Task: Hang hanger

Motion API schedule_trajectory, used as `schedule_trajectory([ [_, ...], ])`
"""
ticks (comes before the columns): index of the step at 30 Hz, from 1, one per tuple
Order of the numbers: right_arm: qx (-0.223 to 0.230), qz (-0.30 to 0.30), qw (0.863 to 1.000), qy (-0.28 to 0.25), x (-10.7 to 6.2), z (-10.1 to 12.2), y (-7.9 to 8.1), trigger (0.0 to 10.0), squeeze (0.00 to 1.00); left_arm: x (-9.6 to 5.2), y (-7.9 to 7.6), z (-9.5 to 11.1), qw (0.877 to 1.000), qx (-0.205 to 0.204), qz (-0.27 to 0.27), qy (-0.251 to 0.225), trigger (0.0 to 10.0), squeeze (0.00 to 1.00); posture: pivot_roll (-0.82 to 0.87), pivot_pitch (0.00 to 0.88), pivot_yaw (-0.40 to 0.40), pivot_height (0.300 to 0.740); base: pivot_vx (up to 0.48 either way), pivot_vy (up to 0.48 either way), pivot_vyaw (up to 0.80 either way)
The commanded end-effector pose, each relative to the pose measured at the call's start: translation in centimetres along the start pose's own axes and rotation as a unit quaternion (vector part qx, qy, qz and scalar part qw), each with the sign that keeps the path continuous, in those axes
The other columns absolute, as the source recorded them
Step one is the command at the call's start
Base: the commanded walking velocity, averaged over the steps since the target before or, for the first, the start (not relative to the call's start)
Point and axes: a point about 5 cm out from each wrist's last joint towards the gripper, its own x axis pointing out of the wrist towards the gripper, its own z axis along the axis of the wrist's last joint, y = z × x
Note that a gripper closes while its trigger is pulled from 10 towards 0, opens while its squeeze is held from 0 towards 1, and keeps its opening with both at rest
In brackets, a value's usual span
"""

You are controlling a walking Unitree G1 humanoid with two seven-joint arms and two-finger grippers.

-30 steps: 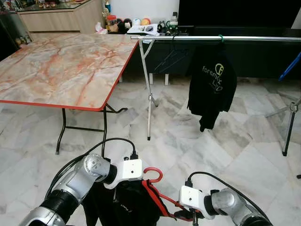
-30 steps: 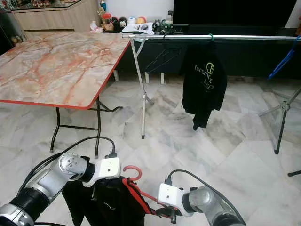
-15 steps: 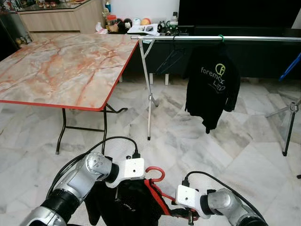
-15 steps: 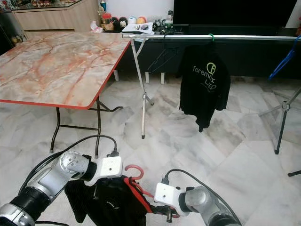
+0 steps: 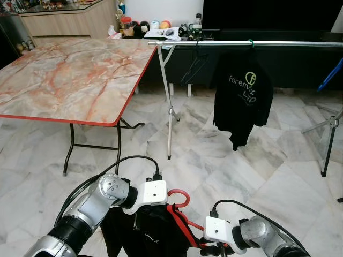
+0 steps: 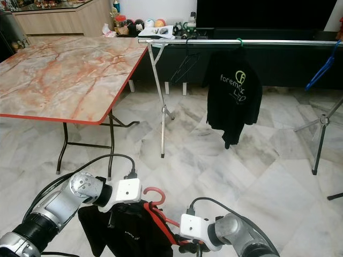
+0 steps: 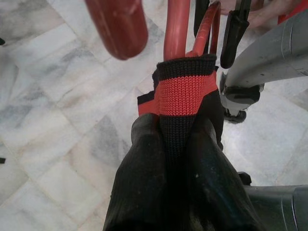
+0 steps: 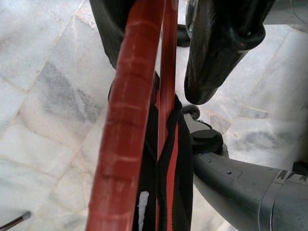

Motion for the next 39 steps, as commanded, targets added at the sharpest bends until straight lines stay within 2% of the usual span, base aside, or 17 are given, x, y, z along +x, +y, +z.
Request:
schedule_trajectory([
  [1, 0.01, 0.019, 1.0, 0.018, 0.3, -0.8, 0.7, 10.0, 0.0, -0.7, 0.4, 0.1, 1.0, 0.011, 0.014, 0.003, 10.0, 0.0, 0.12, 0.085, 0.089, 0.74, 0.0, 0.0, 0.0],
  [6, 0.015, 0.027, 0.999, 0.026, 0.6, -1.1, 1.2, 10.0, 0.0, -0.8, 0.4, 0.1, 1.0, 0.012, 0.015, 0.004, 10.0, 0.0, 0.12, 0.084, 0.09, 0.74, 0.0, 0.0, 0.0],
  [7, 0.016, 0.026, 0.999, 0.029, 0.7, -1.2, 1.3, 8.9, 0.0, -0.8, 0.4, 0.1, 1.0, 0.012, 0.015, 0.004, 10.0, 0.0, 0.12, 0.084, 0.09, 0.74, 0.0, 0.0, 0.0],
  [8, 0.018, 0.026, 0.999, 0.032, 0.8, -1.3, 1.4, 7.6, 0.0, -0.8, 0.4, 0.1, 1.0, 0.012, 0.016, 0.005, 10.0, 0.0, 0.12, 0.084, 0.09, 0.74, 0.0, 0.0, 0.0],
  [9, 0.018, 0.026, 0.999, 0.039, 0.9, -1.5, 1.5, 2.2, 0.0, -0.9, 0.5, 0.1, 1.0, 0.012, 0.017, 0.005, 10.0, 0.0, 0.12, 0.082, 0.092, 0.74, 0.0, 0.0, 0.0],
  [10, 0.019, 0.029, 0.999, 0.037, 1.0, -1.5, 1.7, 0.0, 0.0, -1.0, 0.6, 0.1, 1.0, 0.013, 0.018, 0.005, 10.0, 0.0, 0.12, 0.082, 0.092, 0.74, 0.0, 0.0, 0.0],
  [39, 0.025, 0.002, 1.0, 0.012, 1.7, -0.8, 1.7, 0.0, 0.0, -1.5, 1.4, 0.9, 0.999, 0.019, 0.025, -0.008, 10.0, 0.0, 0.13, 0.078, 0.101, 0.74, 0.0, 0.0, 0.0],
])
